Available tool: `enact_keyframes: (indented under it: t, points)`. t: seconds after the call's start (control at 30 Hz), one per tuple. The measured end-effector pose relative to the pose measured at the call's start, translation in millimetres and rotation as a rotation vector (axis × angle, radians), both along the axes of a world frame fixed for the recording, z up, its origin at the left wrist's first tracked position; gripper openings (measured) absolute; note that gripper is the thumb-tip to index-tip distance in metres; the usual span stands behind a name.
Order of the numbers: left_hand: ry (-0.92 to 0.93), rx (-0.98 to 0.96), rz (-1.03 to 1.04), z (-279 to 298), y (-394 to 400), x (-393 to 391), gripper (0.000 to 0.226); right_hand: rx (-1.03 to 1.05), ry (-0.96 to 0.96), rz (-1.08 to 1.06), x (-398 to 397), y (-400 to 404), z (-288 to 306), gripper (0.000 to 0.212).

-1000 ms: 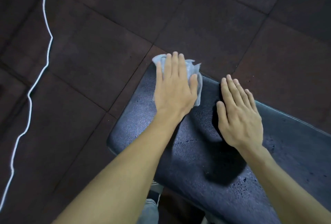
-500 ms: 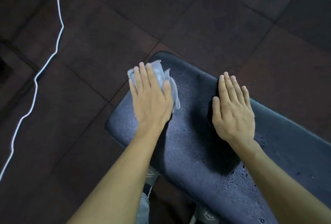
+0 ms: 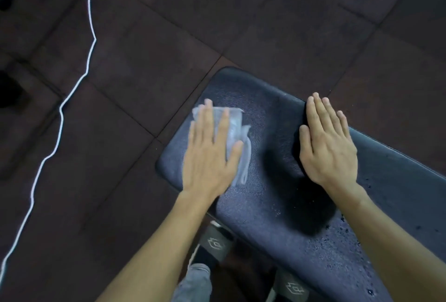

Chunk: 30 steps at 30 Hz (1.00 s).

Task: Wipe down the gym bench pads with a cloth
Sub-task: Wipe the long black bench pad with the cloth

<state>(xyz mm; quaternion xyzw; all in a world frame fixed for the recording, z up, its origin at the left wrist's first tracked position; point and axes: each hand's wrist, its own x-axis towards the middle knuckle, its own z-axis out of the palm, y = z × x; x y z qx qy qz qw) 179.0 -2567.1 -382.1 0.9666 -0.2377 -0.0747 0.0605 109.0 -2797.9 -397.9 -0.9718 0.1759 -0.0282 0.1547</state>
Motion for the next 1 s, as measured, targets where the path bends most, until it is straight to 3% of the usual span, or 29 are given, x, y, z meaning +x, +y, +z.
enact_keyframes:
  t: [0.07, 0.13, 0.23, 0.37, 0.57, 0.67, 0.73, 0.8, 0.9, 1.0]
  points:
    - [-0.052, 0.019, 0.157, -2, -13, 24, 0.068, -0.006, 0.007, -0.011, 0, 0, 0, 0.058]
    - [-0.097, 0.051, 0.161, -5, -38, 49, 0.067, 0.022, 0.009, -0.024, 0, -1, -1, 0.058]
    - [-0.128, 0.063, -0.021, -7, -76, 67, 0.068, 0.134, -0.043, -0.045, -3, -8, 2, 0.058]
    - [-0.119, 0.028, -0.25, -9, -111, 55, 0.068, 0.055, -0.024, -0.144, -28, -20, 5, 0.056]
    - [-0.019, 0.021, -0.619, 2, -71, -8, 0.071, 0.116, 0.006, -0.104, -41, -27, 5, 0.057]
    - [0.005, 0.027, -0.455, -1, -55, -2, 0.073, 0.118, -0.017, -0.16, -55, -29, 12, 0.056]
    - [-0.042, 0.036, -0.2, -2, -76, 8, 0.072, 0.082, -0.004, -0.213, -76, -35, 11, 0.056]
    - [-0.102, 0.054, -0.1, -3, -114, 11, 0.07, 0.07, 0.005, -0.266, -96, -43, 8, 0.056]
    - [-0.074, 0.041, -0.29, -3, -159, 7, 0.069, 0.044, 0.004, -0.255, -109, -49, 2, 0.056]
    - [-0.106, 0.035, -0.539, -2, -155, -15, 0.068, 0.022, 0.002, -0.26, -107, -44, 0, 0.056]
